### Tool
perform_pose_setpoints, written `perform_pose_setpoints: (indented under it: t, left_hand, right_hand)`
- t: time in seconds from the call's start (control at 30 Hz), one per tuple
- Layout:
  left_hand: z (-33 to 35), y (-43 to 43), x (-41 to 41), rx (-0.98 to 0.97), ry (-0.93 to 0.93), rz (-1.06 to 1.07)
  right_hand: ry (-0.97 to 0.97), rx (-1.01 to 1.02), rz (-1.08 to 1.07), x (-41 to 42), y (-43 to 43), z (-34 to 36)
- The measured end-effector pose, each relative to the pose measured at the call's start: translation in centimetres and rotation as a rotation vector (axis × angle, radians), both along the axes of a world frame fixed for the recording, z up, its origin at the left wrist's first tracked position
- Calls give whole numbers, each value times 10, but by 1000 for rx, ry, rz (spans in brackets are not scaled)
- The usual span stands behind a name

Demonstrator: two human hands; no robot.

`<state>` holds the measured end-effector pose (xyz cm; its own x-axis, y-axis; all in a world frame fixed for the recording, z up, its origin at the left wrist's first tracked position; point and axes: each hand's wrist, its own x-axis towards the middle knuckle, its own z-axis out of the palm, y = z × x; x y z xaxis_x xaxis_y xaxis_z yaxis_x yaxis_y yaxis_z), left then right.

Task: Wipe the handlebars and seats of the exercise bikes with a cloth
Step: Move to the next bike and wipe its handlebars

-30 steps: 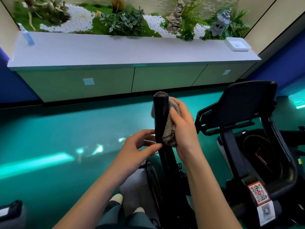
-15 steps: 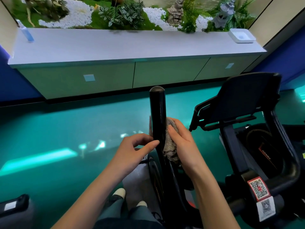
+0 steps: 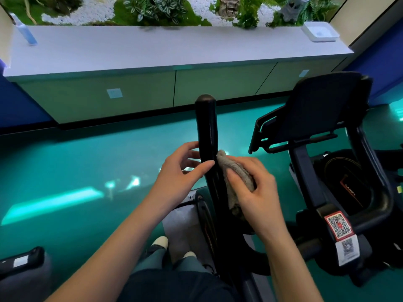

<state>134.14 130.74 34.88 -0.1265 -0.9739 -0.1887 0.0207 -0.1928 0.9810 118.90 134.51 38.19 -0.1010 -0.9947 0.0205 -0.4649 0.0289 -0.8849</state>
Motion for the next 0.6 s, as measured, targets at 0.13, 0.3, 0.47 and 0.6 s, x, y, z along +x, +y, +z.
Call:
perform_pose_setpoints:
  t: [0.13,0.3,0.47,0.6]
  left_hand:
    - [-2,0,-2,-6,39,4]
    - [-1,0,-3,-6,65,-3]
    - [0,1,-3,-12,84,-2]
    - [0,1,-3,3,85,4]
  right_hand:
    - [-29,115,51,-21,30,-5]
    - [-100,105,-51,-24,25,1]
    - [-46,96,-11,-9,33,3]
    - [-17,85,-10,-19,50,13]
